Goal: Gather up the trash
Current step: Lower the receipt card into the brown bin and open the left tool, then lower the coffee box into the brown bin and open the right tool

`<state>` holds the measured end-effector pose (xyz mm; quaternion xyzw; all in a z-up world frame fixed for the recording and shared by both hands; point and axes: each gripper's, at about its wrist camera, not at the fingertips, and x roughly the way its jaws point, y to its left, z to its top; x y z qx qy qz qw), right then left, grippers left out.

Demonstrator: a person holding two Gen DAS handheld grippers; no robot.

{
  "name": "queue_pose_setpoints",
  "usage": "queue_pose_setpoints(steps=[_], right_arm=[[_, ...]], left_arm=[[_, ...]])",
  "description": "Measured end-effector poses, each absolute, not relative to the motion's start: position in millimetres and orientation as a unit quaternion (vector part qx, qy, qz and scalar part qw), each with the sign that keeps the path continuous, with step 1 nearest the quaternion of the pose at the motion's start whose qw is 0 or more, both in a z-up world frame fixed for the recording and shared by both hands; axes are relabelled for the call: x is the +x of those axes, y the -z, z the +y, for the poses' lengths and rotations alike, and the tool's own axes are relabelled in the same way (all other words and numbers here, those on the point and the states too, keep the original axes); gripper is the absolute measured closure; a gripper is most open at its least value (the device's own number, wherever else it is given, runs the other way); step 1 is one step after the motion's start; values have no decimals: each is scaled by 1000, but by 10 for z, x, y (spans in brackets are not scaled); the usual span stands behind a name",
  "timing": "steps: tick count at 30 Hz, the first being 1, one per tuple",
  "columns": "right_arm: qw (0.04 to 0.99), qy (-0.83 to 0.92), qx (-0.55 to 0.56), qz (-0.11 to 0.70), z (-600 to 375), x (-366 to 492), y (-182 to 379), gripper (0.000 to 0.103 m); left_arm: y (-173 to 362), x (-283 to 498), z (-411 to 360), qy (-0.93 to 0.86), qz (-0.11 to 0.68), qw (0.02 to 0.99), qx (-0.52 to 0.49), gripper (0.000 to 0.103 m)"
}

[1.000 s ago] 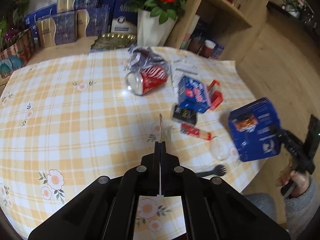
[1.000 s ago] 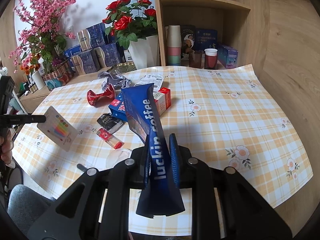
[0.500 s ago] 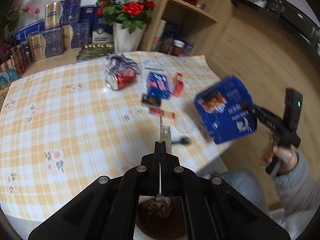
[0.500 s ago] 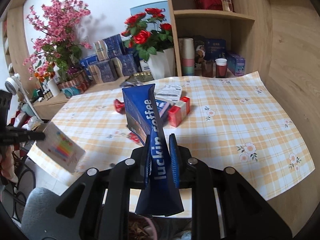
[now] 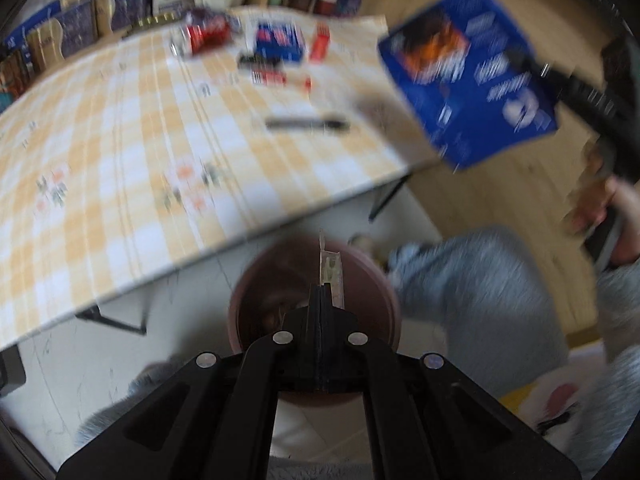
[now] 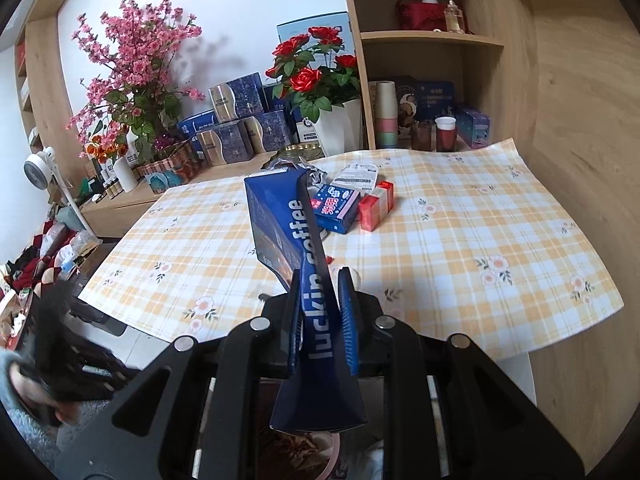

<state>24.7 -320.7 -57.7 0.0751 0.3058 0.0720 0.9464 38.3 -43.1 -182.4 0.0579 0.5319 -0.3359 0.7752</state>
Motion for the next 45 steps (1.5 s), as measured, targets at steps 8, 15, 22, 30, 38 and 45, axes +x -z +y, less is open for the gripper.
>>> queue_pose_setpoints(steps=[8,15,22,30,38,45], right_arm=[[941,-57,97,319,-3305,89,697,82],[935,-54,111,333,-3355,17,802,82],[929,-79,125,340,-3257,-88,877,82],[912,-114,126,374,-2996,-196,1147,82],[884,-153,108,428,-2611,-168,1578,82],[867,-157,46,470,-2267,13,1967,82]], left_arm=[[2468,348,-646,314,588,739,102,102],[2643,376,-697,300,579,750,116,78],[2038,334,-393,257,451,853,55,10],[1596,192,111,157,351,923,10,6],[1554,-38,323,114,318,940,54,6],[1600,-130,480,87,301,949,26,6]])
